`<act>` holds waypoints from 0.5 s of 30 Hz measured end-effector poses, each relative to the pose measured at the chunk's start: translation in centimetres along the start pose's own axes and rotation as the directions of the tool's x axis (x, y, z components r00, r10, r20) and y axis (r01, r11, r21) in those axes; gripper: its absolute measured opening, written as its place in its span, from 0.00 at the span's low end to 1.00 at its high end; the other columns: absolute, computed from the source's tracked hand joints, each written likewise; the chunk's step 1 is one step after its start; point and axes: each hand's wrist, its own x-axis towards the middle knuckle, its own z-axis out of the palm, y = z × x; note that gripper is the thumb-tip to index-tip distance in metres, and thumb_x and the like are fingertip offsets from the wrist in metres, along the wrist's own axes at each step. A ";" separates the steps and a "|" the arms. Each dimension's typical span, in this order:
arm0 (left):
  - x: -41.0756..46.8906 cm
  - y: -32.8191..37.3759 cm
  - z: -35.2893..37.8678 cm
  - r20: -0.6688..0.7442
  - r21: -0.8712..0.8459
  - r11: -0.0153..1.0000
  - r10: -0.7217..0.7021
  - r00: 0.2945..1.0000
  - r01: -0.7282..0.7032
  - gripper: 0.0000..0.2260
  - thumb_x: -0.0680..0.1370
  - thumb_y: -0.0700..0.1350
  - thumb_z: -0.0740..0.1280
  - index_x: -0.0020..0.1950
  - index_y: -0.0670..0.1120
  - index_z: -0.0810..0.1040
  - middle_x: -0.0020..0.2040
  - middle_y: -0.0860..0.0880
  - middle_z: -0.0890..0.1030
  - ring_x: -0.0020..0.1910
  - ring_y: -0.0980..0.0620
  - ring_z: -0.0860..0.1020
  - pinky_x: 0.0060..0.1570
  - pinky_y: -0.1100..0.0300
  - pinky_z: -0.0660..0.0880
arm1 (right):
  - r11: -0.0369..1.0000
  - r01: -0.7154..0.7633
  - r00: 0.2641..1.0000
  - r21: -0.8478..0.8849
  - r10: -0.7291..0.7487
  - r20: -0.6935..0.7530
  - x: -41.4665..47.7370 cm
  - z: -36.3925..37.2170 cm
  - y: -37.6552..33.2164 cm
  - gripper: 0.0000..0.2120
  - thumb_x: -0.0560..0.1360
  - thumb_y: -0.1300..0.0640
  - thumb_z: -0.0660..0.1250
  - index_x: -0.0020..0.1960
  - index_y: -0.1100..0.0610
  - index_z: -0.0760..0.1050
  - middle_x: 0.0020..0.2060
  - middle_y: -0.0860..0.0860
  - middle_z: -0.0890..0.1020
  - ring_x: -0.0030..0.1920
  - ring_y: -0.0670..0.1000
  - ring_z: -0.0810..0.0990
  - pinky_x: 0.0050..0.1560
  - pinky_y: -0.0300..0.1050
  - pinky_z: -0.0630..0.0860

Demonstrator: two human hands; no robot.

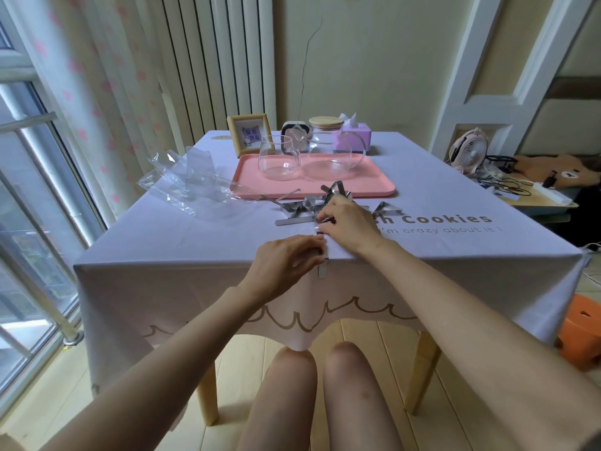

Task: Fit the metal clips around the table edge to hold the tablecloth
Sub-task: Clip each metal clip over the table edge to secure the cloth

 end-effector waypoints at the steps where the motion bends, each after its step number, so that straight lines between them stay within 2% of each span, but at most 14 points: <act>1: 0.2 -0.1 -0.5 0.001 -0.078 0.996 -0.053 0.999 0.053 0.19 0.75 0.60 0.60 0.59 0.52 0.78 0.53 0.53 0.83 0.49 0.52 0.81 0.43 0.56 0.78 | 1.000 0.005 1.000 -0.001 -0.005 0.000 0.3 0.1 -0.2 0.07 0.74 0.57 0.67 0.50 0.55 0.81 0.52 0.51 0.77 0.53 0.53 0.76 0.48 0.43 0.70; 4: 0.2 -1.1 -2.2 -0.058 -0.158 0.979 -0.142 0.988 0.132 0.21 0.75 0.60 0.58 0.59 0.49 0.79 0.57 0.52 0.81 0.54 0.52 0.80 0.51 0.55 0.77 | 0.996 0.069 0.996 0.059 -0.066 -0.060 0.6 -0.2 -0.3 0.06 0.72 0.67 0.66 0.43 0.60 0.81 0.46 0.55 0.80 0.48 0.55 0.78 0.47 0.46 0.74; 7: -0.9 -2.9 -3.7 -0.013 0.011 0.992 -0.129 0.992 0.129 0.24 0.74 0.63 0.54 0.60 0.52 0.77 0.61 0.54 0.79 0.59 0.53 0.77 0.53 0.55 0.77 | 0.956 0.079 0.983 0.281 -0.027 -0.183 0.5 -1.0 -0.8 0.08 0.69 0.73 0.63 0.41 0.65 0.79 0.38 0.57 0.80 0.39 0.55 0.78 0.43 0.48 0.78; 9: -1.8 -4.2 -4.5 0.078 0.118 0.987 -0.116 0.990 0.107 0.29 0.73 0.67 0.50 0.63 0.53 0.76 0.66 0.56 0.75 0.65 0.54 0.73 0.59 0.54 0.73 | 0.909 0.066 0.979 0.412 0.021 -0.203 0.4 -1.5 -1.8 0.04 0.70 0.71 0.66 0.41 0.65 0.78 0.36 0.56 0.80 0.38 0.57 0.80 0.39 0.42 0.78; 10: -2.3 -4.9 -4.8 0.121 0.141 0.985 -0.113 0.986 0.096 0.32 0.73 0.69 0.47 0.66 0.53 0.74 0.68 0.55 0.72 0.68 0.55 0.69 0.63 0.54 0.69 | 0.890 0.083 0.980 0.449 0.009 -0.198 0.4 -1.6 -2.3 0.01 0.70 0.68 0.68 0.41 0.65 0.77 0.36 0.56 0.80 0.38 0.57 0.80 0.40 0.44 0.77; 13: -3.7 -6.6 -5.4 0.216 0.209 0.976 -0.106 0.971 0.060 0.37 0.74 0.69 0.36 0.73 0.52 0.64 0.73 0.54 0.62 0.73 0.54 0.59 0.71 0.54 0.55 | 0.847 0.129 0.980 0.515 -0.028 -0.199 0.3 -1.3 -4.6 0.13 0.69 0.56 0.74 0.40 0.66 0.75 0.35 0.60 0.80 0.35 0.54 0.75 0.37 0.45 0.73; 15: -4.6 -7.2 -5.8 0.235 0.276 0.961 -0.101 0.967 0.033 0.35 0.76 0.67 0.35 0.75 0.52 0.60 0.74 0.54 0.59 0.74 0.54 0.57 0.72 0.54 0.53 | 0.835 0.156 0.976 0.527 -0.049 -0.211 0.2 -0.9 -6.5 0.14 0.70 0.57 0.74 0.39 0.66 0.74 0.34 0.61 0.79 0.35 0.54 0.73 0.36 0.43 0.71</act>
